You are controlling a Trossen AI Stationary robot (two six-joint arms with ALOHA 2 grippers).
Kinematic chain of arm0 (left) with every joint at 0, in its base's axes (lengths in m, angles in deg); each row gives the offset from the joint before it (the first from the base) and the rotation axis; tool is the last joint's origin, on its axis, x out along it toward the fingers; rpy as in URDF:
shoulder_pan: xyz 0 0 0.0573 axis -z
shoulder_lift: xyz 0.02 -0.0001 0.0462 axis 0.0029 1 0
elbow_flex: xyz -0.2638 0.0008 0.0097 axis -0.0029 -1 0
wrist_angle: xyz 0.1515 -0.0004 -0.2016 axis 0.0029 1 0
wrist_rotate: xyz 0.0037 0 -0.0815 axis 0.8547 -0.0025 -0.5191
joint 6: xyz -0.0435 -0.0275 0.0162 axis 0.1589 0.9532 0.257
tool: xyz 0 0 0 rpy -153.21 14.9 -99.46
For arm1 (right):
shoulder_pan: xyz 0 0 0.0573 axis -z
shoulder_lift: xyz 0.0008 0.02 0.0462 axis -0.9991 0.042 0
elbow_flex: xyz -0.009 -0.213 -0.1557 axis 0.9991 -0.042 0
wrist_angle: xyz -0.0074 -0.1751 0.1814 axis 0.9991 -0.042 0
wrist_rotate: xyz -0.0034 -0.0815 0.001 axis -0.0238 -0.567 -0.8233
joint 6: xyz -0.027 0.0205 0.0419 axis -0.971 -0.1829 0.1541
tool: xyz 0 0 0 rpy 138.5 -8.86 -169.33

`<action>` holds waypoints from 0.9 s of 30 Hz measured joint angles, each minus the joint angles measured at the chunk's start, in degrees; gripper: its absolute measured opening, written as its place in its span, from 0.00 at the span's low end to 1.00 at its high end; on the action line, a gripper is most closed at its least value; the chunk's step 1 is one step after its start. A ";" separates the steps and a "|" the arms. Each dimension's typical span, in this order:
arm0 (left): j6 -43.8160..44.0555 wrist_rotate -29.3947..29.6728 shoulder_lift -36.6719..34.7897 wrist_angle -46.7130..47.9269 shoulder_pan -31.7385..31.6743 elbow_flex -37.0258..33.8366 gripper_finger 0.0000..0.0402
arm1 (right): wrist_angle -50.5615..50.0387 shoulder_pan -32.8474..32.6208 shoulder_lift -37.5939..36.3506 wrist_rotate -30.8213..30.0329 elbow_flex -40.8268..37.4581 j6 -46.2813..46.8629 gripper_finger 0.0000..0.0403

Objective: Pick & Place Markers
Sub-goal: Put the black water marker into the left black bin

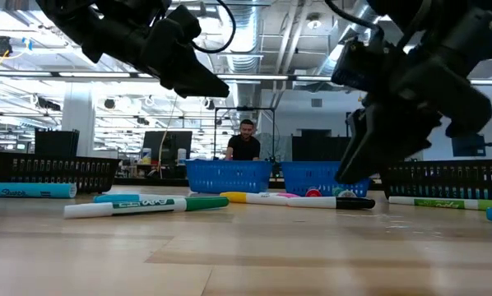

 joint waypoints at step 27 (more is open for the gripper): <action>0.37 -0.02 0.01 -0.48 0.00 0.02 0.34 | 7.27 2.14 9.62 2.32 2.41 -4.65 0.10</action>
